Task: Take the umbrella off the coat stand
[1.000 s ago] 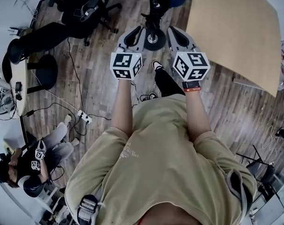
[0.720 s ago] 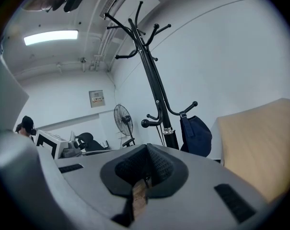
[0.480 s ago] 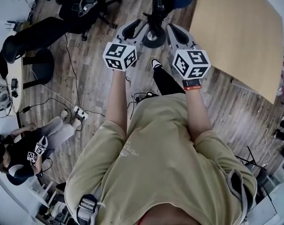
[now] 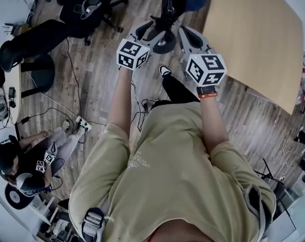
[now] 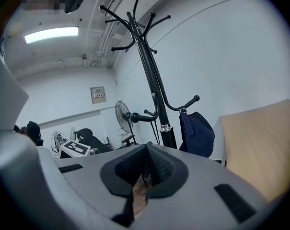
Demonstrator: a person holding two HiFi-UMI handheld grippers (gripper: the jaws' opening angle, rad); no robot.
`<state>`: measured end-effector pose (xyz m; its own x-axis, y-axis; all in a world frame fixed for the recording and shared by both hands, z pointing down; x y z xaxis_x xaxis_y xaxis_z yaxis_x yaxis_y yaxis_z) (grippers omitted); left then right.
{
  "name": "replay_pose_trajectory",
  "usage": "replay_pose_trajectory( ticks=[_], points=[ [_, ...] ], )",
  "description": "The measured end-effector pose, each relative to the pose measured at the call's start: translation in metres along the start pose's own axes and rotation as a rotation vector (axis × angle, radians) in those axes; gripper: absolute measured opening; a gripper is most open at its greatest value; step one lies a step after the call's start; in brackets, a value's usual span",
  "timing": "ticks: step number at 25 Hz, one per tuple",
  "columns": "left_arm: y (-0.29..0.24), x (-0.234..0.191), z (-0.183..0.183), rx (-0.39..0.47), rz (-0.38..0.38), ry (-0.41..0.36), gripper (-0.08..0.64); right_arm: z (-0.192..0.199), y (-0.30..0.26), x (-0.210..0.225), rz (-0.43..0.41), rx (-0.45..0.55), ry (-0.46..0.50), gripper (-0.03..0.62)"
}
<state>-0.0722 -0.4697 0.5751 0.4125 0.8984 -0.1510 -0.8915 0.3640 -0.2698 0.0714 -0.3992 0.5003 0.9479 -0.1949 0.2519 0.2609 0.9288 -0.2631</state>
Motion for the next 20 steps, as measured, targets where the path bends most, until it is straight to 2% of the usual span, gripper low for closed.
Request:
replay_pose_trajectory(
  ticks=[5,10,20],
  points=[
    [-0.026,-0.009,0.011,-0.03,0.046,0.003,0.268,-0.001,-0.003,0.015,0.035,0.016,-0.012,0.015],
    [-0.044,-0.02,0.023,-0.025,0.079,0.016,0.312,-0.002,-0.005,0.019,0.029,0.016,-0.012,0.015],
    [-0.08,-0.039,0.038,-0.067,0.09,-0.063,0.321,0.008,-0.011,0.023,0.034,-0.005,-0.01,0.015]
  ],
)
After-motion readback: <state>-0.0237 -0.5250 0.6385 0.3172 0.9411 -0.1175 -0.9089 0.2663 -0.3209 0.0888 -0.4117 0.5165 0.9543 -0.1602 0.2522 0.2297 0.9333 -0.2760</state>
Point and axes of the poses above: the fingertips, and each gripper's own axes: y backward along the fingers, x to its right, z out of its underside, the point moved 7 cm from there along y, backward along the fingers, and after that the axes turned 7 degrees about z, right-handed, at the moved point
